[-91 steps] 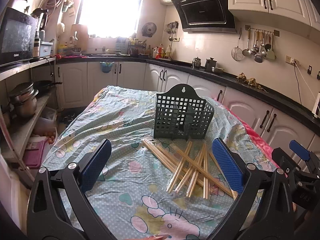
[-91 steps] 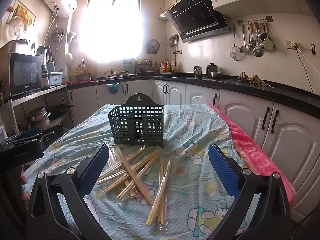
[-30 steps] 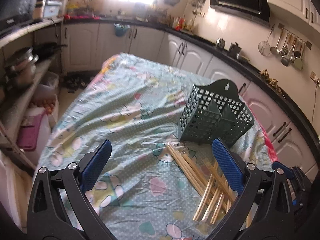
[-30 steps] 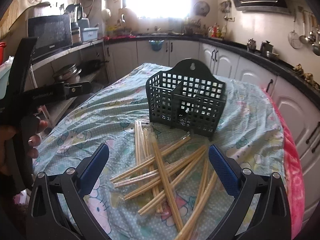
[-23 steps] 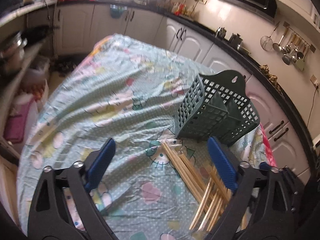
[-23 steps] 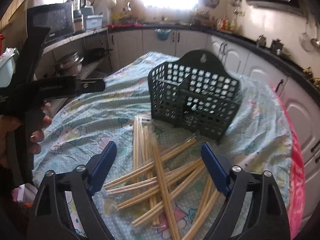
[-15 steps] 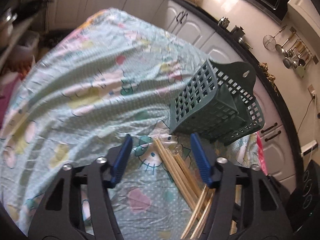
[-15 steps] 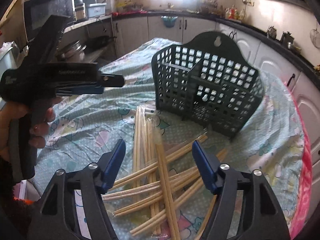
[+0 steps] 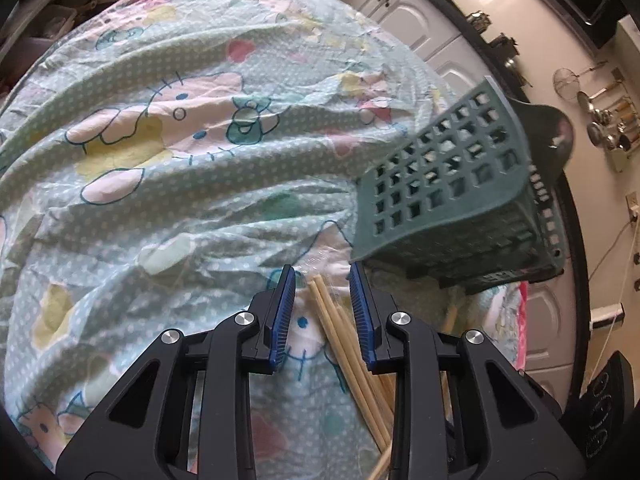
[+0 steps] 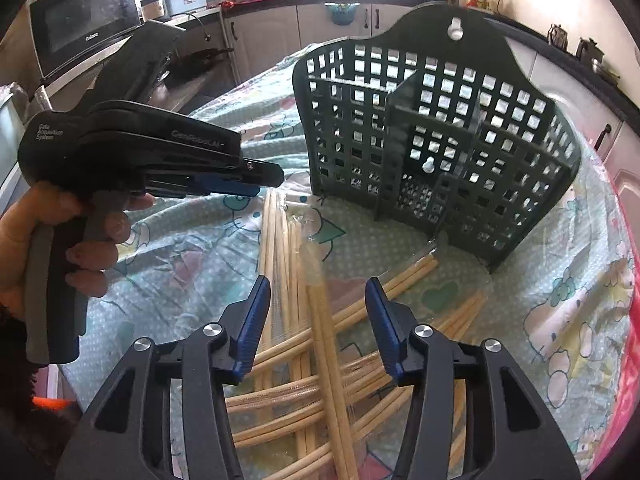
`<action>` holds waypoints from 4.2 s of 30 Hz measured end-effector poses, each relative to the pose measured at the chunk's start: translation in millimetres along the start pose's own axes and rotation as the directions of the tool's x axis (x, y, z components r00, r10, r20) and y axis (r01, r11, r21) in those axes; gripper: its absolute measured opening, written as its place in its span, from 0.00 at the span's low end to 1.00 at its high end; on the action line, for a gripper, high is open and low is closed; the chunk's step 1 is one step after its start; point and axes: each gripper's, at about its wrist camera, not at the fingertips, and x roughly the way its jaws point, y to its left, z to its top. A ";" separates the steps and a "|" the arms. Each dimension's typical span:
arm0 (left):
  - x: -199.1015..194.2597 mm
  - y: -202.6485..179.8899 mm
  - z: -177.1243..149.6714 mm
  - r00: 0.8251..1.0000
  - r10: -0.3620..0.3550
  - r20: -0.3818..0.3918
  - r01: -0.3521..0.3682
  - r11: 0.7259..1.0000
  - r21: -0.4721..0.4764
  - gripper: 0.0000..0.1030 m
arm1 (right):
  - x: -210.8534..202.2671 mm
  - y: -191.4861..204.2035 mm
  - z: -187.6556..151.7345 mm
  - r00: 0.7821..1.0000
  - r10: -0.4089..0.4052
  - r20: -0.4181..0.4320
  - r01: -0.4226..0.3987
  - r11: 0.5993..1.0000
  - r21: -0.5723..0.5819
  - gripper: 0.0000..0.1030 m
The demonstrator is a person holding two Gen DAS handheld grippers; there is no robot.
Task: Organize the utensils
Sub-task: 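Lower the left tool onto a wrapped chopstick and close it while the right tool grasps another, then lift the chopsticks with the left tool while the right tool carries its chopstick over the green caddy, then open the left tool over the caddy while the right tool drops its chopstick in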
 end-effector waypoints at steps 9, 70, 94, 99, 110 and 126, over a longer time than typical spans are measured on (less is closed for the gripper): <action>11.8 2.3 7.5 0.999 0.050 0.007 -0.050 0.999 0.015 0.11 | 20.8 -3.3 3.0 0.997 0.060 -0.057 -0.060 0.998 0.007 0.14; -209.7 -186.8 66.2 0.809 -0.347 0.474 0.125 0.890 0.438 0.01 | -212.7 -103.1 140.4 0.745 -0.137 0.653 0.053 0.988 0.147 0.06; -138.1 -153.6 56.3 0.853 -0.271 0.446 0.079 0.912 0.403 0.16 | -119.0 -127.5 111.0 0.807 -0.229 0.545 0.119 0.966 0.230 0.14; -142.3 -150.6 45.7 0.851 -0.239 0.467 0.031 0.912 0.410 0.38 | -120.5 -129.6 103.8 0.807 -0.238 0.540 0.110 0.960 0.258 0.34; -164.3 -139.6 21.3 0.822 -0.180 0.540 -0.065 0.913 0.403 0.88 | -141.3 -126.0 85.0 0.809 -0.236 0.539 0.099 0.958 0.270 0.56; -172.8 -130.1 -9.7 0.824 -0.149 0.547 -0.107 0.907 0.407 0.89 | -162.6 -98.3 52.3 0.825 -0.223 0.519 0.124 0.968 0.219 0.70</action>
